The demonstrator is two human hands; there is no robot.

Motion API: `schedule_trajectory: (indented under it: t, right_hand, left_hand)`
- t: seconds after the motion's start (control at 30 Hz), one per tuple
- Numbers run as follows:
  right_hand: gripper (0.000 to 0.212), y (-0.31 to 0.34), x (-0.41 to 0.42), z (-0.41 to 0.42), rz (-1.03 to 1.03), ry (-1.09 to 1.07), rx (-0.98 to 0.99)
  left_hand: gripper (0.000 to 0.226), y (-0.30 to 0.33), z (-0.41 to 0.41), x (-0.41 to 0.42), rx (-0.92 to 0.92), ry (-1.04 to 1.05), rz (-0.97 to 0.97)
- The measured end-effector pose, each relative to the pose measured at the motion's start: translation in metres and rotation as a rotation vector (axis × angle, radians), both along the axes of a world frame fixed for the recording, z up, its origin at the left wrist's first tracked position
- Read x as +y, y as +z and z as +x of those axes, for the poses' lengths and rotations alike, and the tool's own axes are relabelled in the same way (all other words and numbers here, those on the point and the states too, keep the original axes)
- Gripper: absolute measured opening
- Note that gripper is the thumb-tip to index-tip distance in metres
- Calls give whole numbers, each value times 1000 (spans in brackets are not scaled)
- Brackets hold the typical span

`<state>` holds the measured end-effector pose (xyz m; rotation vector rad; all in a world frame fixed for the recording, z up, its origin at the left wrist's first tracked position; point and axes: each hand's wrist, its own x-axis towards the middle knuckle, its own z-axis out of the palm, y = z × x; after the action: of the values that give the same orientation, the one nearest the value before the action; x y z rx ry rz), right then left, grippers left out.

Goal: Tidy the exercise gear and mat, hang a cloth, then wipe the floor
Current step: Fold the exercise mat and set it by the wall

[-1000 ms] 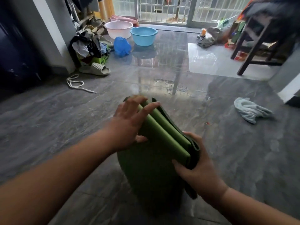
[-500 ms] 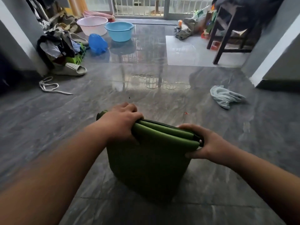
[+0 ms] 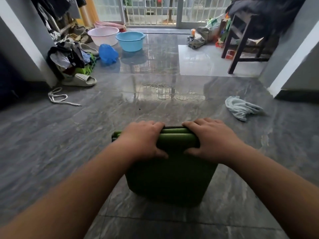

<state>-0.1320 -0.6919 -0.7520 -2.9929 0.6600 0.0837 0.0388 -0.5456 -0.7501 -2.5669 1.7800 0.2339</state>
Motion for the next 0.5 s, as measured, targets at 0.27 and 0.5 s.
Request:
schedule_trajectory:
  t: [0.27,0.5]
  right_hand:
    - [65,16,-2,14,37,-14,109]
    - [52,15,20,-25,-384,17,-323]
  left_hand:
    - [55,15,34,10,238,85,95]
    - [55,6,15,44,-327,-87,-575]
